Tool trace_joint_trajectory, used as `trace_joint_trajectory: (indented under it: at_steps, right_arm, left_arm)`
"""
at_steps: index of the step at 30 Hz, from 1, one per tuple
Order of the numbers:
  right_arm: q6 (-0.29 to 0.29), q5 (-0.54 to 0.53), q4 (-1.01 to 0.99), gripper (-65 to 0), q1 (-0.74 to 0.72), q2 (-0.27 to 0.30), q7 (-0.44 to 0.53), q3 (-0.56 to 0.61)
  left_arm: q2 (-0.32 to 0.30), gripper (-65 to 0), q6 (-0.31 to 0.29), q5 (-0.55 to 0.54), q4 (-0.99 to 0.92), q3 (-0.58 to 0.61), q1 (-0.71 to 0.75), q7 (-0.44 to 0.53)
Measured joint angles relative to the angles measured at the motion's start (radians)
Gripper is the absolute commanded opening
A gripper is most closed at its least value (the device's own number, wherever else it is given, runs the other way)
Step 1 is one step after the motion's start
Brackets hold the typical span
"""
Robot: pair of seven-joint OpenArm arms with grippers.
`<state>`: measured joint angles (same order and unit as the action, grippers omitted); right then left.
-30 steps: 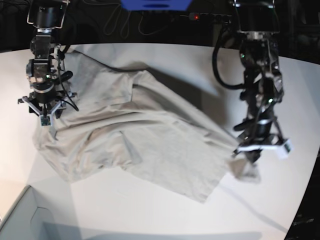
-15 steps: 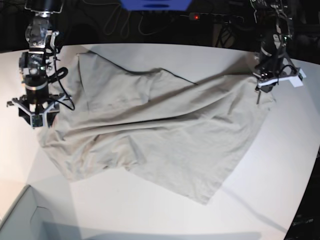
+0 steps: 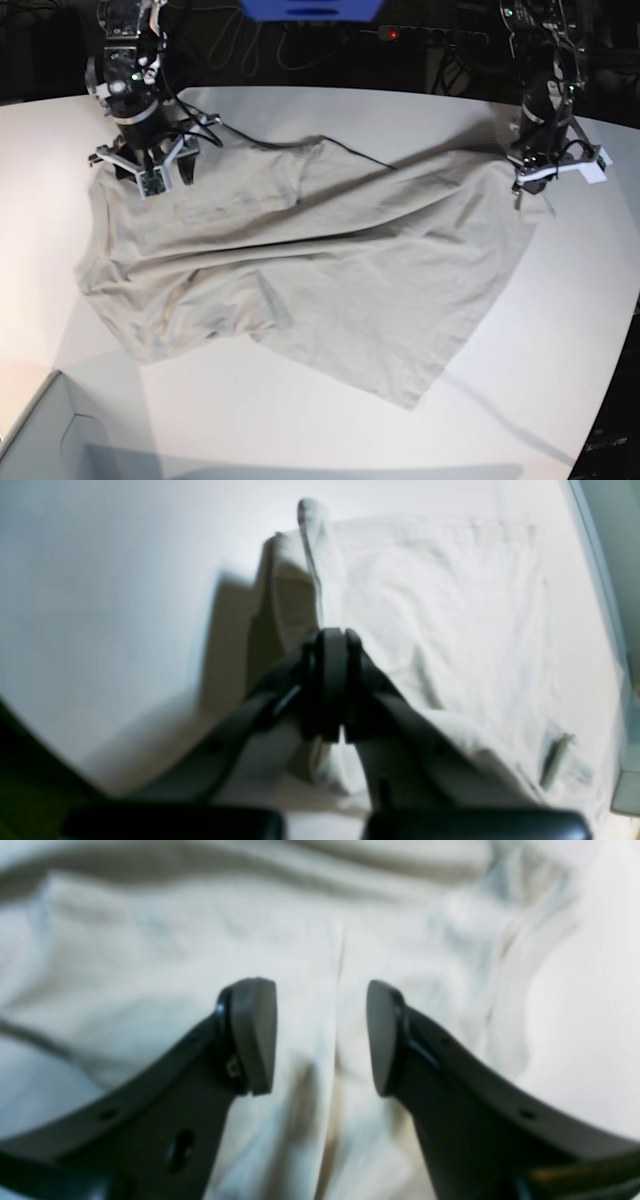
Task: Layout the t-shirt on the table in an organized manner, then fold the t-shirt properly
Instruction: 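Grasp the shirt edge with the right gripper and pull it toward its arm base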
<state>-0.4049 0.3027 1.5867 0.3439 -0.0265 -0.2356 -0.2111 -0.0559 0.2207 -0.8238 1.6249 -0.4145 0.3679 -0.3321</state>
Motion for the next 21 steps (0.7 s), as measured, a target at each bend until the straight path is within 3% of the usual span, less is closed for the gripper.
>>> trace_joint_trajectory:
  at_steps: [3, 10, 21]
  right_arm:
    - [-0.003, 0.0, -0.025, -35.4, -0.019, 0.001, -0.042, -0.004]
    - [-0.003, 0.001, -0.025, -35.4, -0.04, 0.005, -0.043, 0.0]
    - [-0.007, 0.002, -0.164, -35.4, -0.195, 0.007, -0.05, 0.0]
  left_arm:
    - [0.0, -64.9, 0.0, 0.0, -0.002, 0.0, -0.001, -0.001]
    - [0.0, -64.9, 0.0, 0.0, -0.002, 0.004, -0.008, -0.001]
    - [-0.003, -64.9, 0.0, 0.001, -0.002, 0.003, -0.007, -0.006]
